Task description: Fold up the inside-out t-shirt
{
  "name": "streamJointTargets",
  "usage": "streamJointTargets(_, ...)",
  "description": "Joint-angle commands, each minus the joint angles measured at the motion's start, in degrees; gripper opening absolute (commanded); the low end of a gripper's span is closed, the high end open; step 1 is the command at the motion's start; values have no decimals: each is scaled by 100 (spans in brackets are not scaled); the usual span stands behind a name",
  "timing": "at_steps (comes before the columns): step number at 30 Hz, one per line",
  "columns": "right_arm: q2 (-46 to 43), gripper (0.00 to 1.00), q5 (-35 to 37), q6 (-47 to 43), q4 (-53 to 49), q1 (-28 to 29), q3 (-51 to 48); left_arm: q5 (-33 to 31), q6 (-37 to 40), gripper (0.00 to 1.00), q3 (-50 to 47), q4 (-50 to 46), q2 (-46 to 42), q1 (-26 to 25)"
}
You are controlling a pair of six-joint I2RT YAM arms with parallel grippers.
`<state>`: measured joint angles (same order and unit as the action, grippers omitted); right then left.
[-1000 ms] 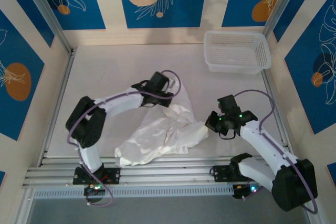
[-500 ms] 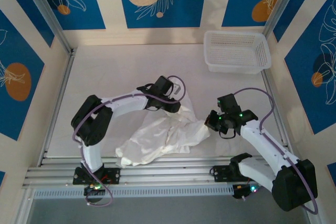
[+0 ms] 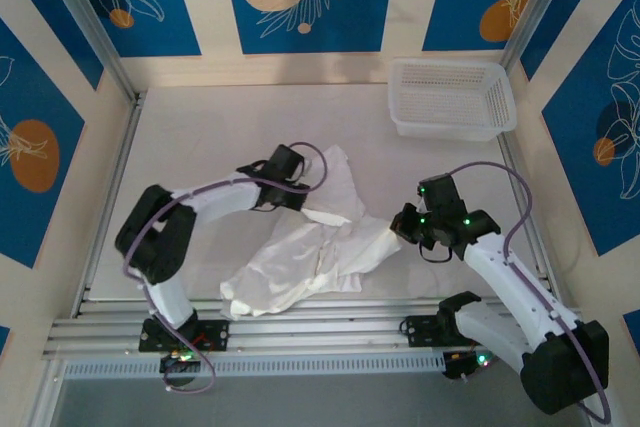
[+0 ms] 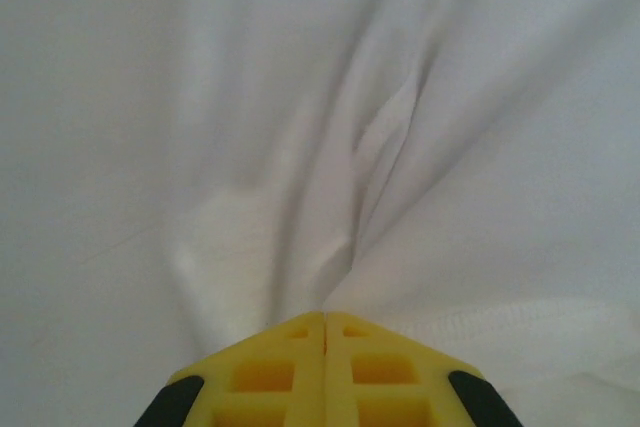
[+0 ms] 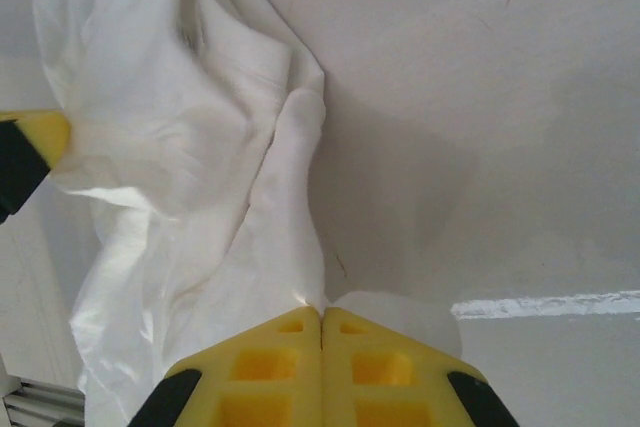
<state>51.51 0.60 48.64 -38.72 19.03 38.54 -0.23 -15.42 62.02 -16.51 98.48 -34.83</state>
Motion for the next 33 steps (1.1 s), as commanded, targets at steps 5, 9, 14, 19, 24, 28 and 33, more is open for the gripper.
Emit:
streamJointTargets(5, -372, 0, 256, 26, -113, -221, 87, -1, -791, 0, -894, 270, -1068, 1153)
streamJointTargets(9, 43, 0, -50, 1, -19, -200, 61, -485, -1017, 20, -1239, 422, -1344, 1319)
streamJointTargets(14, 236, 0, -166, -64, 68, -128, 70, -240, -914, 50, -1230, 618, -1855, 1184)
streamJointTargets(19, 381, 0, -173, -56, 204, -111, 80, -400, -333, 47, -276, -119, -1441, -281)
streamJointTargets(24, 366, 0, -172, -1, 182, -57, 65, -1222, -443, 47, 72, -296, -727, -1021)
streamJointTargets(28, 233, 0, -146, 25, 163, -48, 0, -1908, -492, 52, 65, -297, -321, -1087)
streamJointTargets(33, 219, 0, -117, 2, 184, -56, 56, -2025, -426, 54, 1, -430, 2, -1084)
